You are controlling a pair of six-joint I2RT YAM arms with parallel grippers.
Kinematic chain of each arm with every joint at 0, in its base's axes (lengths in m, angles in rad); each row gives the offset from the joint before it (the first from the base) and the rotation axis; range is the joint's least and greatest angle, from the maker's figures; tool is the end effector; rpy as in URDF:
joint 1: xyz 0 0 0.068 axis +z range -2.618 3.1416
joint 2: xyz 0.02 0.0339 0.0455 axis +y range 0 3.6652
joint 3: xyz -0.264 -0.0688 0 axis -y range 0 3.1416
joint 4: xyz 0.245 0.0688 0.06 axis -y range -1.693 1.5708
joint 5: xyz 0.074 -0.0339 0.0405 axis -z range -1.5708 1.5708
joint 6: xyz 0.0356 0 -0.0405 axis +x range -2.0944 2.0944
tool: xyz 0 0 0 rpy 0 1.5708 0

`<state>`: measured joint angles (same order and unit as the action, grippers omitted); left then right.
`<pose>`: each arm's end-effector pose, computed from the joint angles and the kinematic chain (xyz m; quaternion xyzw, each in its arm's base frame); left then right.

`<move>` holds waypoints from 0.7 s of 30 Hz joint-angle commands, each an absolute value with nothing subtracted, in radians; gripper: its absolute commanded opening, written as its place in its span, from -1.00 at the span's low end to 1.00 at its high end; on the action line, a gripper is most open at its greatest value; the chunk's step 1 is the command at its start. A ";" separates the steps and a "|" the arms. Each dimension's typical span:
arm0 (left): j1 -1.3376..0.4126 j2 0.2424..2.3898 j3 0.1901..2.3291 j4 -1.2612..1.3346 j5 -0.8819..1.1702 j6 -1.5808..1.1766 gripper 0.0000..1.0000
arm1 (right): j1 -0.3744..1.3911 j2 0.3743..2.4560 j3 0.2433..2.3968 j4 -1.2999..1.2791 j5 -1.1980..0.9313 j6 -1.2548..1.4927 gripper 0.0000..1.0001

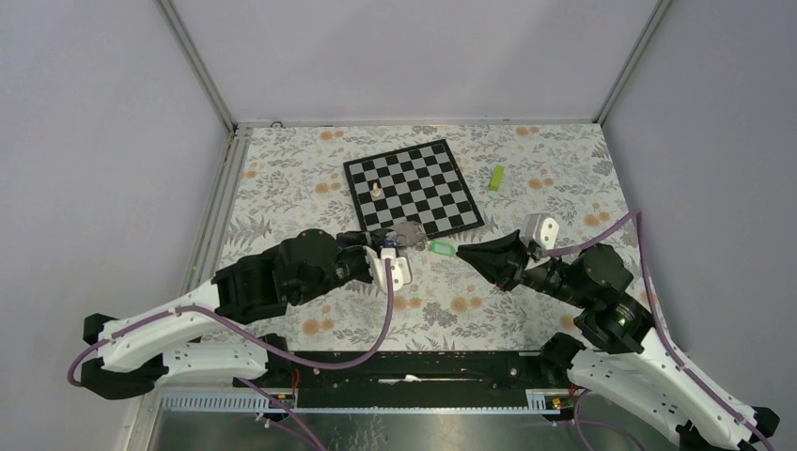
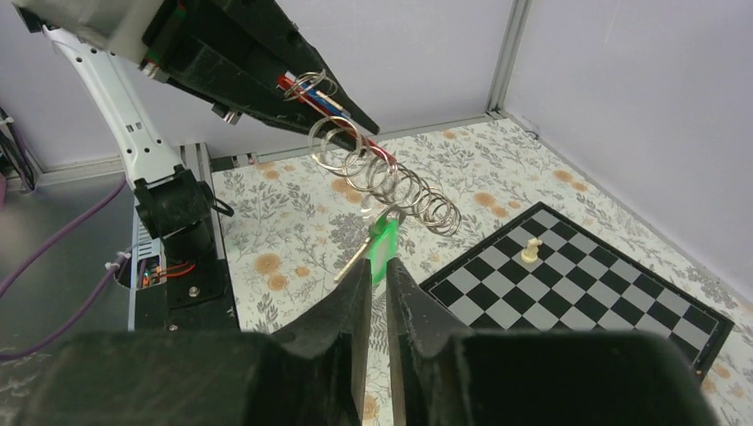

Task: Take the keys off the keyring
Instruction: Adjust the key on the keyring.

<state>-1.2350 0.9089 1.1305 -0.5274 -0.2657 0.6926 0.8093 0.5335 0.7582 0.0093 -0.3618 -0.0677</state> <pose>0.0704 -0.1734 0.4015 0.6120 0.5203 -0.0540 0.5932 0.0754 0.0974 0.3857 -0.3867 0.4920 0.3837 0.6791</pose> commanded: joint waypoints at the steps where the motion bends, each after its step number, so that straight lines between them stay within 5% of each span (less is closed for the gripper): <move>1: -1.218 0.876 1.171 -0.565 -0.380 0.725 -1.00 | 0.805 0.480 0.747 0.011 -0.363 -0.058 -0.57; 10: -1.218 0.888 1.188 -0.563 -0.369 0.871 -1.00 | 0.805 0.431 0.657 0.106 -0.327 0.031 -0.20; 21: -1.218 0.780 1.092 -0.321 -0.206 1.293 -1.00 | 0.805 0.471 0.545 0.409 -0.337 0.208 0.01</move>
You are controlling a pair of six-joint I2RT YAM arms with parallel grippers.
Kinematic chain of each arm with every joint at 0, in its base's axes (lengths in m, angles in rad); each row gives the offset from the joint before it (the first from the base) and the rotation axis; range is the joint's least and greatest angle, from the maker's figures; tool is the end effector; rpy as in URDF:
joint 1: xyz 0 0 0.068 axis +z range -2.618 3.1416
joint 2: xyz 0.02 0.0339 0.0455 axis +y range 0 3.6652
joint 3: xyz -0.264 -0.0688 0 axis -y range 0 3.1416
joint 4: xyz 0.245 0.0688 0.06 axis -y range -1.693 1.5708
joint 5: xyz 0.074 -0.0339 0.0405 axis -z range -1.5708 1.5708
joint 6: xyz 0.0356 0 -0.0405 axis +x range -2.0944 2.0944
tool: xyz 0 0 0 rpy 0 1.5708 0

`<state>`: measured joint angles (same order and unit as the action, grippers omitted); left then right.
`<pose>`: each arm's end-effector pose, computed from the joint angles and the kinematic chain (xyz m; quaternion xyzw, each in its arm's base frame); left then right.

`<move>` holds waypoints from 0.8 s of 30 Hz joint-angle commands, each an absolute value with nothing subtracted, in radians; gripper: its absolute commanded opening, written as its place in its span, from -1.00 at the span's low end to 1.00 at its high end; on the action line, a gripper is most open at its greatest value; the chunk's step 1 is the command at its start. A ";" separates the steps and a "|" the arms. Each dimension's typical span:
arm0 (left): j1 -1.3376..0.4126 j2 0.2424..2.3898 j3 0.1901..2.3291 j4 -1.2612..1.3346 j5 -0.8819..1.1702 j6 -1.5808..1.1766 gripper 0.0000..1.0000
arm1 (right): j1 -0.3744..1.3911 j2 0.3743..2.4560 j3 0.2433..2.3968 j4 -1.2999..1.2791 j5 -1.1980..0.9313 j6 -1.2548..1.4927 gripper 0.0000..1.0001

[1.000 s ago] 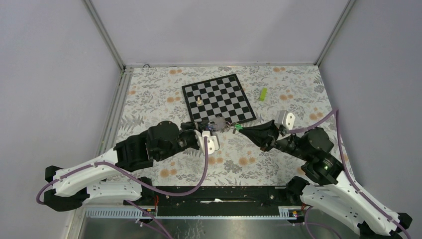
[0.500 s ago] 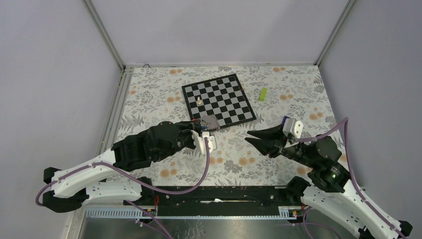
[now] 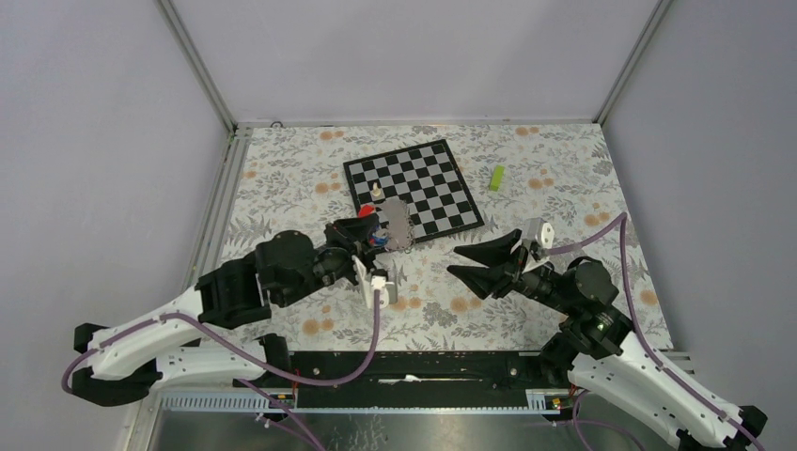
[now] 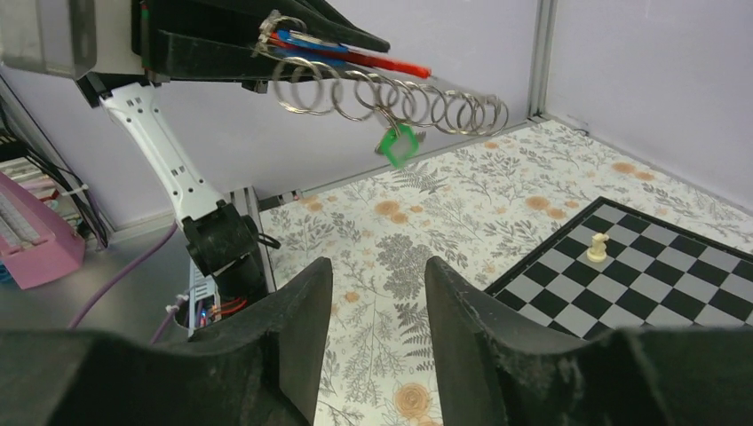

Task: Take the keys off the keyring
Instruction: Adjust the key on the keyring.

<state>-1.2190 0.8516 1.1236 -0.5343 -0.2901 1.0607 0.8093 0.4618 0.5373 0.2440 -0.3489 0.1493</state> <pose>0.0683 -0.1564 0.4077 0.6766 0.4079 0.0667 0.6094 0.0778 0.0992 0.3432 -0.3200 0.5000 0.4583 0.6615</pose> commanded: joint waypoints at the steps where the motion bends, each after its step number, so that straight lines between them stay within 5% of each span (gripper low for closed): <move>1: -1.218 0.773 1.081 -0.278 -0.200 1.332 -1.00 | 0.805 0.476 0.553 0.412 -0.338 0.204 0.04; 15: -1.218 0.836 1.331 -0.310 0.202 1.610 -1.00 | 0.805 0.609 0.805 0.367 -0.610 0.249 0.34; 24: -1.218 0.911 1.452 -0.391 0.313 1.684 -1.00 | 0.805 0.616 0.809 0.555 -0.652 0.428 0.36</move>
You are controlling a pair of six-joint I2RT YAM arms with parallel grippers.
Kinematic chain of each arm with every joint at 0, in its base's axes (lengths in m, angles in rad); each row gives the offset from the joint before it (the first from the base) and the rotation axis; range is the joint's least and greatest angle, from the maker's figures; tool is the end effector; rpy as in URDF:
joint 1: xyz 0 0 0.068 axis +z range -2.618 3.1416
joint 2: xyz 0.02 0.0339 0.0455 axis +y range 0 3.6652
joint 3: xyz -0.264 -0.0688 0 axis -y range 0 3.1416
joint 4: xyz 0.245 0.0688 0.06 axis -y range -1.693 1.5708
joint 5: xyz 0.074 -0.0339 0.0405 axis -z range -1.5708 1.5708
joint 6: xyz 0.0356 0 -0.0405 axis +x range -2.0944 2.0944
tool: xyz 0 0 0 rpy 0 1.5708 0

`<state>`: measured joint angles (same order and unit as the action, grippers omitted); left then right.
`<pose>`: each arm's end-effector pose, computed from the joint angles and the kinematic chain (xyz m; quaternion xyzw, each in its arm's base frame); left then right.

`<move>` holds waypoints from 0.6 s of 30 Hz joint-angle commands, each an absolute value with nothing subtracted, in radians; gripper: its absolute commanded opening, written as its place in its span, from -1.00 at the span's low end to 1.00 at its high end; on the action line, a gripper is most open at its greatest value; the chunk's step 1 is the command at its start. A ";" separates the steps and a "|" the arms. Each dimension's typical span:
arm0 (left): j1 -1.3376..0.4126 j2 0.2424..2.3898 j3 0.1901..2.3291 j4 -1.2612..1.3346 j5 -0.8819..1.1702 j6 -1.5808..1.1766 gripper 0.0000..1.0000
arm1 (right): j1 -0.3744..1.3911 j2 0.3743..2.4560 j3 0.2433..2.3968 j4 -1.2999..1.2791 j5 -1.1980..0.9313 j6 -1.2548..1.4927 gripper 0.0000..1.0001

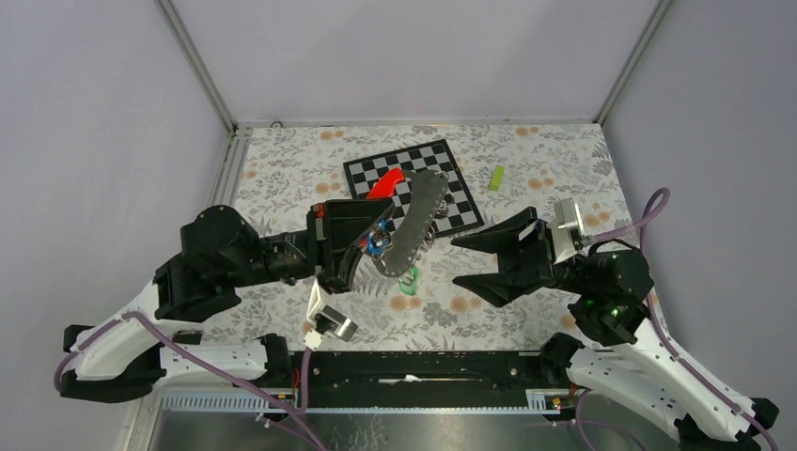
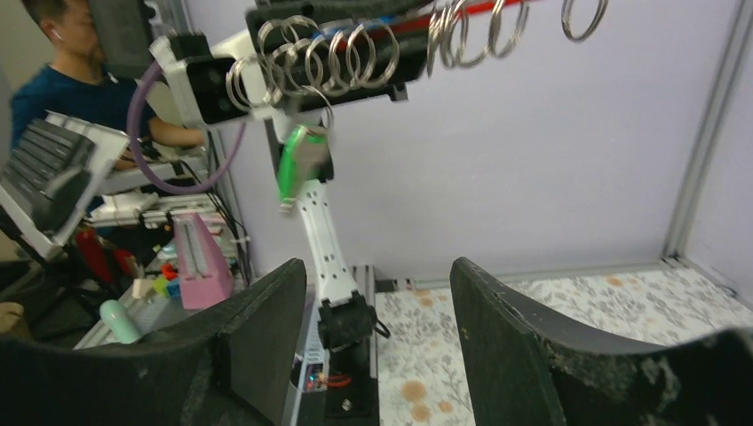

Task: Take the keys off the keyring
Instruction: Adjust the key on the keyring.

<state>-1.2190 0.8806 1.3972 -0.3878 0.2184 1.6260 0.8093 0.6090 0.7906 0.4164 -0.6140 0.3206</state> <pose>0.0421 -0.1371 0.5042 0.6611 0.0160 0.0804 0.7458 0.0671 0.1001 0.4258 -0.3670 0.3677 0.5705 0.6361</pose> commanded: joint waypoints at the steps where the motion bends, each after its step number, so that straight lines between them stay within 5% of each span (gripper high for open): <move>1: -1.218 0.916 1.456 -0.391 0.313 1.689 -1.00 | 0.805 0.624 0.806 0.586 -0.651 0.453 0.36; 18: -1.218 0.969 1.486 -0.414 0.235 1.729 -1.00 | 0.805 0.622 0.787 0.578 -0.556 0.335 0.21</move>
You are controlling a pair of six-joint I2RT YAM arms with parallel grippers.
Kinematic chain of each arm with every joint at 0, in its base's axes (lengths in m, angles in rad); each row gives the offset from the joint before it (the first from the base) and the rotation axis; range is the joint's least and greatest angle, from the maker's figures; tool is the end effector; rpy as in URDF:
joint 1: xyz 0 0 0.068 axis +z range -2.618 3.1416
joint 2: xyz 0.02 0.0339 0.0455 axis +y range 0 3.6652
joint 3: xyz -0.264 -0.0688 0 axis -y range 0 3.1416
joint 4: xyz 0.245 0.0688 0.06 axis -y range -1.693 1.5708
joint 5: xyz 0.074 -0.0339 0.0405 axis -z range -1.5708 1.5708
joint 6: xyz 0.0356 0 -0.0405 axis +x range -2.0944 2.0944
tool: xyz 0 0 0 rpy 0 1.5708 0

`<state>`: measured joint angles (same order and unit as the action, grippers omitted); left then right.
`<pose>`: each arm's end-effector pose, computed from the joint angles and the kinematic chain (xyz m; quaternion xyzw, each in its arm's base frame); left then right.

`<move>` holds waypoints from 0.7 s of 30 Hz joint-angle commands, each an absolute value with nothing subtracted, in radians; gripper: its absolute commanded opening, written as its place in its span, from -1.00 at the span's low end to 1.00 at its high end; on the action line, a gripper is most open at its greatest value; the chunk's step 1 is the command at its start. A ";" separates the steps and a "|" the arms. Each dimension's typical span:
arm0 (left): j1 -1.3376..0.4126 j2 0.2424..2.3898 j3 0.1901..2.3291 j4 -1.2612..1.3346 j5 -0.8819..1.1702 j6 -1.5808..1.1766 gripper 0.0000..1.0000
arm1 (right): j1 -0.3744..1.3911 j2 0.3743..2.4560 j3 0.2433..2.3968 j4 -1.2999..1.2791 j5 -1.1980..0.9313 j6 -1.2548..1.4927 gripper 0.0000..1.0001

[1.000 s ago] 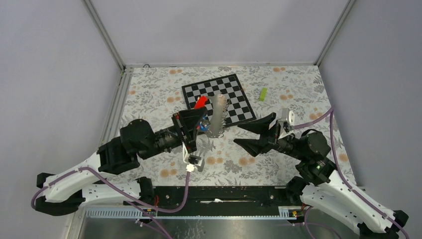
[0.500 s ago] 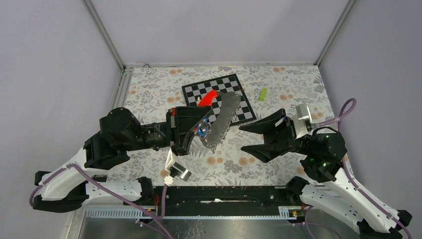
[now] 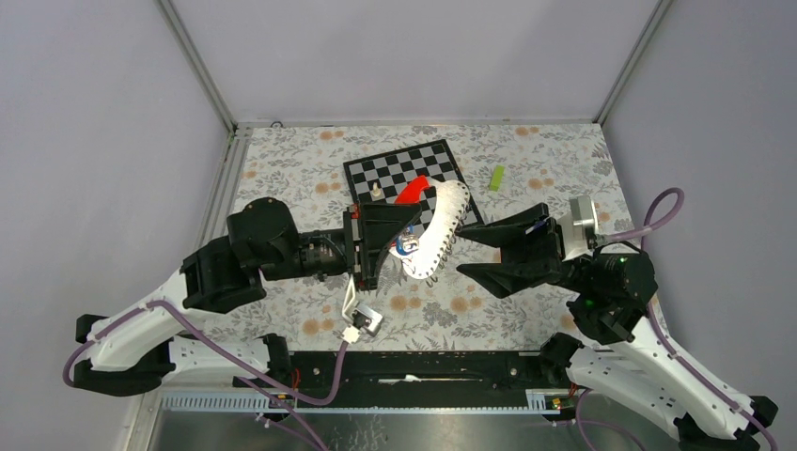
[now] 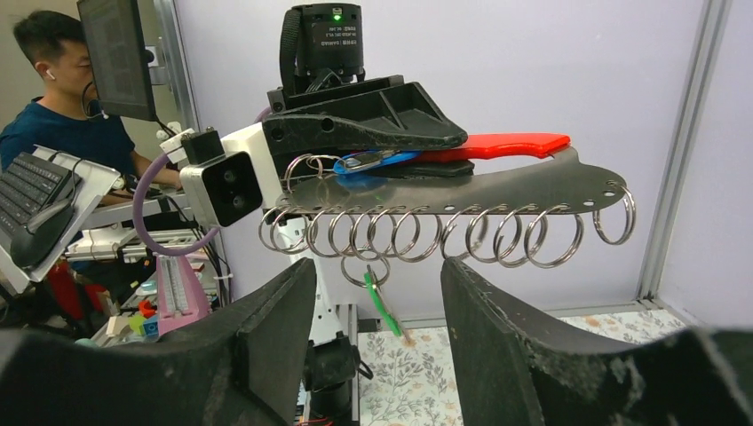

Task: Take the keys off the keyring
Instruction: Adjust the key on the keyring.

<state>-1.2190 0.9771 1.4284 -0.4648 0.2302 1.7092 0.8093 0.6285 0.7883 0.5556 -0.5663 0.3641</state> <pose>0.0528 -0.1673 0.4917 0.7117 -0.0049 0.0900 0.6967 0.0671 0.0981 0.4352 -0.3359 0.3323 0.5802 0.6634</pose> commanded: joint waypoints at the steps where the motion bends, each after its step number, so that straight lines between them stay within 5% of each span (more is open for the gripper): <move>1: -1.218 0.971 1.487 -0.414 0.236 1.729 -1.00 | 0.805 0.622 0.786 0.586 -0.564 0.342 0.19; 21: -1.218 0.974 1.491 -0.414 0.249 1.713 -1.00 | 0.806 0.696 0.785 0.675 -0.692 0.483 0.04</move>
<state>-1.2190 0.9775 1.4471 -0.4770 0.2314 1.7092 0.8093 0.6891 0.7765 0.5976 -0.6472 0.4419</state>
